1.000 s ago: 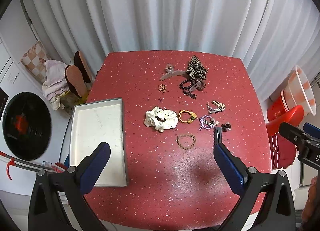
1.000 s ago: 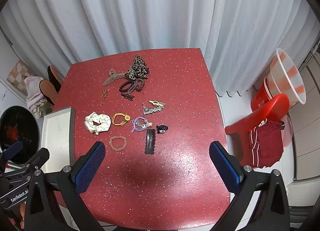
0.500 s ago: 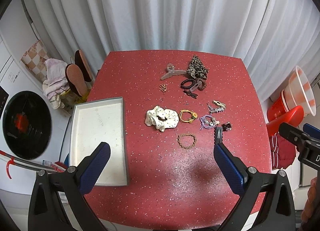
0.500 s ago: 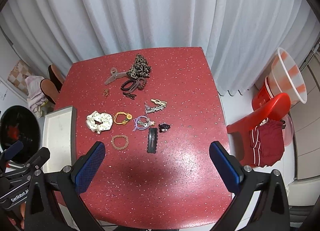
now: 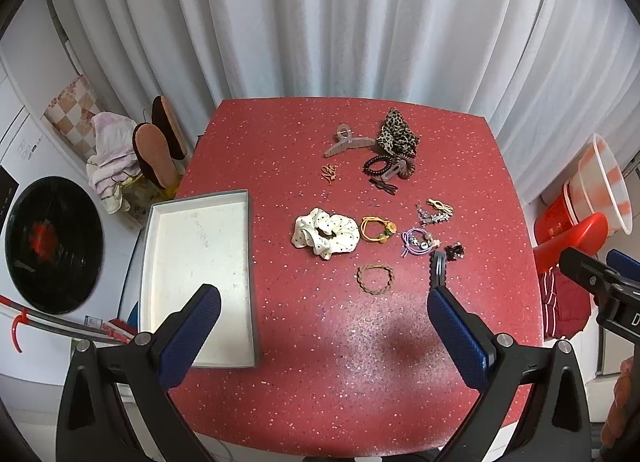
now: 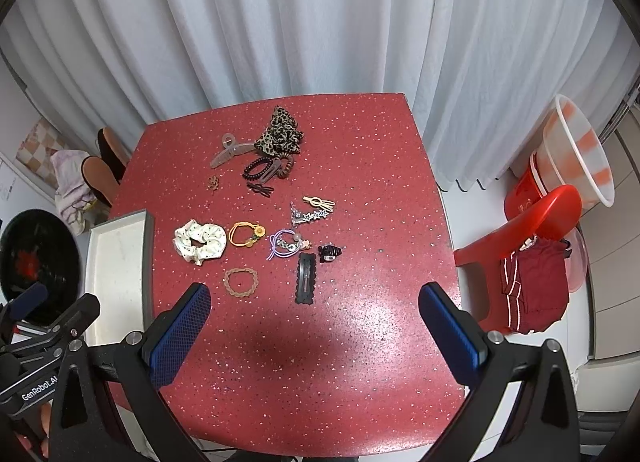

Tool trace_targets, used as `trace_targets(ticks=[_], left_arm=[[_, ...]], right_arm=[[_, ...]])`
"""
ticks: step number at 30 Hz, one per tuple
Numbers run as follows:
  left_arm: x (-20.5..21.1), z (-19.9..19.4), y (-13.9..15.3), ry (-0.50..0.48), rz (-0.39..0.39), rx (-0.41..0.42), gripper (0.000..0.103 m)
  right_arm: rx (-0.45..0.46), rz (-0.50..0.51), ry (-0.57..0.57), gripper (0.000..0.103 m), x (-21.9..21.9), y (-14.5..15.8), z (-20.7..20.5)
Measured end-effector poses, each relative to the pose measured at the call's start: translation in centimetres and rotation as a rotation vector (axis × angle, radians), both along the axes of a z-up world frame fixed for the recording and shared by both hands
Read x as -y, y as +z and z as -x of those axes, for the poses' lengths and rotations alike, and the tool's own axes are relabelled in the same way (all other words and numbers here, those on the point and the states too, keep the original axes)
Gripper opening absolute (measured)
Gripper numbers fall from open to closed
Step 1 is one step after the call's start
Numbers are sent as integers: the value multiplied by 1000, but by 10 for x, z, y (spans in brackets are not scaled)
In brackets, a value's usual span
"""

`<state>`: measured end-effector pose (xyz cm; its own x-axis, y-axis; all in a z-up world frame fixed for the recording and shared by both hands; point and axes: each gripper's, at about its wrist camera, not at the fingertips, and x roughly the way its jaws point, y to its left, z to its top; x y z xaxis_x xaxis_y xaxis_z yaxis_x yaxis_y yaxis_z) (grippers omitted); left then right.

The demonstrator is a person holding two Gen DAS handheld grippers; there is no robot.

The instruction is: Organize jewelry

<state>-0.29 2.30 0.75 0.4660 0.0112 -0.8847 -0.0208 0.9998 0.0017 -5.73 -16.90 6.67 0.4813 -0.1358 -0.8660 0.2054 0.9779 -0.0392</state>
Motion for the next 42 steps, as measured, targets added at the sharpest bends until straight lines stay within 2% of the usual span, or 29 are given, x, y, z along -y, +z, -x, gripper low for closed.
trace_targets(ticks=[42], left_arm=[[-2,-2,-3,9,0,-17,103]], right_arm=[[-10,-1,-1,103,-2,-2,0]])
